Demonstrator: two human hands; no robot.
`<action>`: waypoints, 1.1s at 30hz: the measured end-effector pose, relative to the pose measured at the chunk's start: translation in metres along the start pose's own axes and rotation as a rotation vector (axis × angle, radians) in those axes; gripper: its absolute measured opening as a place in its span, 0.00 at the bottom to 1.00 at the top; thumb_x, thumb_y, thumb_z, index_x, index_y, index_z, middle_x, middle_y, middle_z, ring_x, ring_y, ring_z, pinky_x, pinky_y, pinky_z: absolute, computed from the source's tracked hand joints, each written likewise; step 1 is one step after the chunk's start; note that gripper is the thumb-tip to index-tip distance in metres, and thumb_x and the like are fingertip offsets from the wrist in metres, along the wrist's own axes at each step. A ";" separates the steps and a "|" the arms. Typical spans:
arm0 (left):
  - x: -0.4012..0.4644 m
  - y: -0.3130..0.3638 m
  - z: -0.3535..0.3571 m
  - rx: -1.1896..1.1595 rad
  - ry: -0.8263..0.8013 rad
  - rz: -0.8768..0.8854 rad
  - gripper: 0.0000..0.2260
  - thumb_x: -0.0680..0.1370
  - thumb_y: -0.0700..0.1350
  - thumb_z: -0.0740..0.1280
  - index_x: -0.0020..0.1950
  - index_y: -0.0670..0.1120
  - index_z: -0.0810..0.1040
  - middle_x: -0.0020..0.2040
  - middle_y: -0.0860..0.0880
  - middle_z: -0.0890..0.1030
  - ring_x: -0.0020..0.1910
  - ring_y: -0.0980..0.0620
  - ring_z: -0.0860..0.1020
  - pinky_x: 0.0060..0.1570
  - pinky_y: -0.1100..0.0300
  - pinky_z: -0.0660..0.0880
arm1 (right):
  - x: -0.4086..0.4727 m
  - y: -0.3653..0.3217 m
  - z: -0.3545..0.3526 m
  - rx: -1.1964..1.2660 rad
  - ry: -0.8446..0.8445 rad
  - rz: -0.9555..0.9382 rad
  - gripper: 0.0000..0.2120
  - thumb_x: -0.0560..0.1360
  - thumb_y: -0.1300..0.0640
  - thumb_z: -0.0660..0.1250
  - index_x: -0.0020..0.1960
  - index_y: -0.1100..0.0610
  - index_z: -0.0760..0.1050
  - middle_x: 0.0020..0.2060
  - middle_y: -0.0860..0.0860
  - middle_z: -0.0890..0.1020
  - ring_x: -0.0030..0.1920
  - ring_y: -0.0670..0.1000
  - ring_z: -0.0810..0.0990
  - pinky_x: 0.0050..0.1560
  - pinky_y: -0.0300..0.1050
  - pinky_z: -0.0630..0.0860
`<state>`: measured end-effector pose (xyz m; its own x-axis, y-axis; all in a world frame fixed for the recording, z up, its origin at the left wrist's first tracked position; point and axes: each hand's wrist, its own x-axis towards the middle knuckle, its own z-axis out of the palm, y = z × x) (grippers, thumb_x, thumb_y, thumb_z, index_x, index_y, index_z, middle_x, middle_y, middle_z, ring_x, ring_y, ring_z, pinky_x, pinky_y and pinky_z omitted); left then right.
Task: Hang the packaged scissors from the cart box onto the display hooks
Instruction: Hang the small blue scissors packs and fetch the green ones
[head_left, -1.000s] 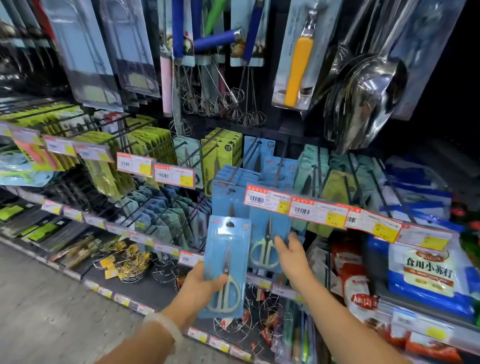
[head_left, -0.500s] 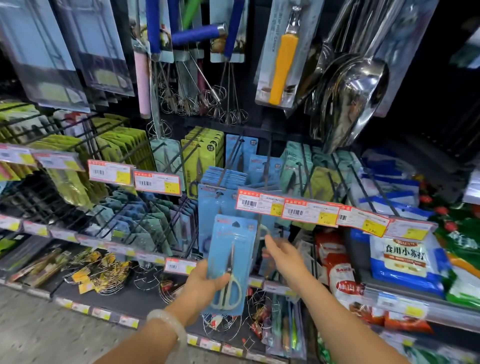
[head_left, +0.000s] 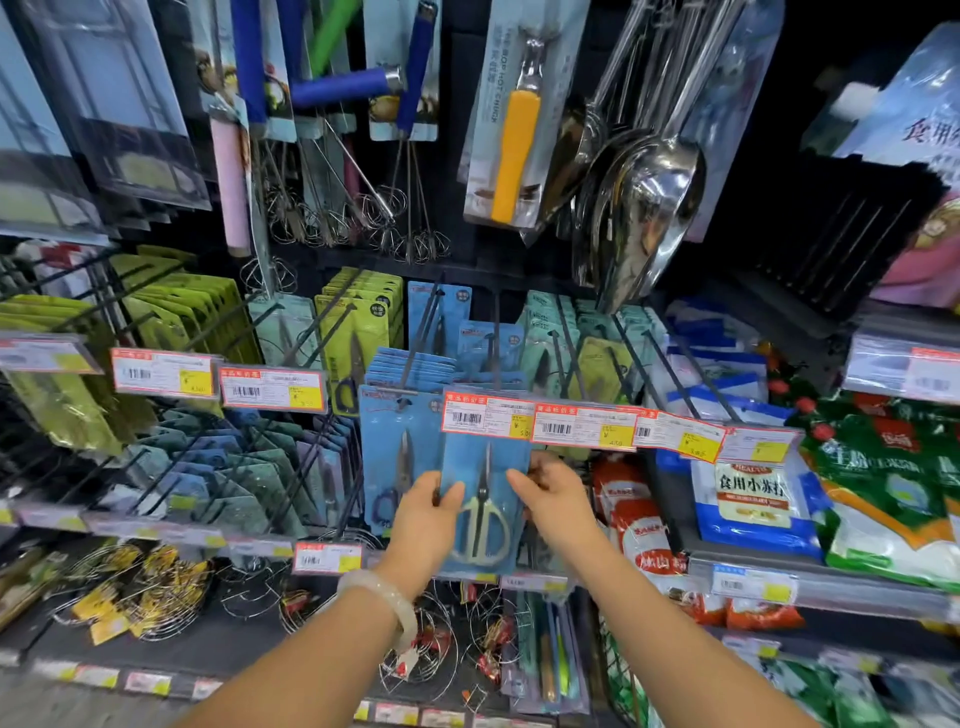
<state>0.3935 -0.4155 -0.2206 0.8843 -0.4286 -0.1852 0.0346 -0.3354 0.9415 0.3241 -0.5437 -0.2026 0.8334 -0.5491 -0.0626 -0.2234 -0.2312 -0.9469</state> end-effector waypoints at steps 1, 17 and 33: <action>0.001 0.000 0.001 0.001 -0.008 -0.007 0.07 0.80 0.44 0.61 0.51 0.40 0.74 0.41 0.47 0.76 0.41 0.50 0.74 0.47 0.54 0.72 | 0.000 0.001 0.001 0.003 -0.009 0.007 0.07 0.77 0.61 0.63 0.46 0.50 0.73 0.40 0.48 0.80 0.40 0.47 0.78 0.43 0.38 0.75; 0.050 0.014 0.005 0.174 -0.023 -0.094 0.24 0.80 0.43 0.60 0.75 0.47 0.58 0.58 0.40 0.78 0.53 0.42 0.77 0.50 0.55 0.73 | 0.044 0.007 0.016 -0.238 0.171 0.143 0.09 0.79 0.58 0.61 0.40 0.56 0.66 0.31 0.47 0.70 0.34 0.47 0.70 0.42 0.40 0.63; 0.052 -0.004 -0.014 0.318 -0.004 -0.103 0.24 0.78 0.43 0.64 0.72 0.42 0.60 0.60 0.39 0.75 0.50 0.40 0.78 0.43 0.54 0.73 | 0.062 -0.011 0.026 -0.592 0.085 0.406 0.18 0.82 0.58 0.50 0.67 0.65 0.66 0.65 0.60 0.73 0.65 0.59 0.72 0.62 0.49 0.68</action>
<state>0.4455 -0.4249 -0.2300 0.8819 -0.3817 -0.2765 -0.0237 -0.6218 0.7828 0.3913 -0.5543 -0.2038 0.5896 -0.7390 -0.3259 -0.7637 -0.3788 -0.5228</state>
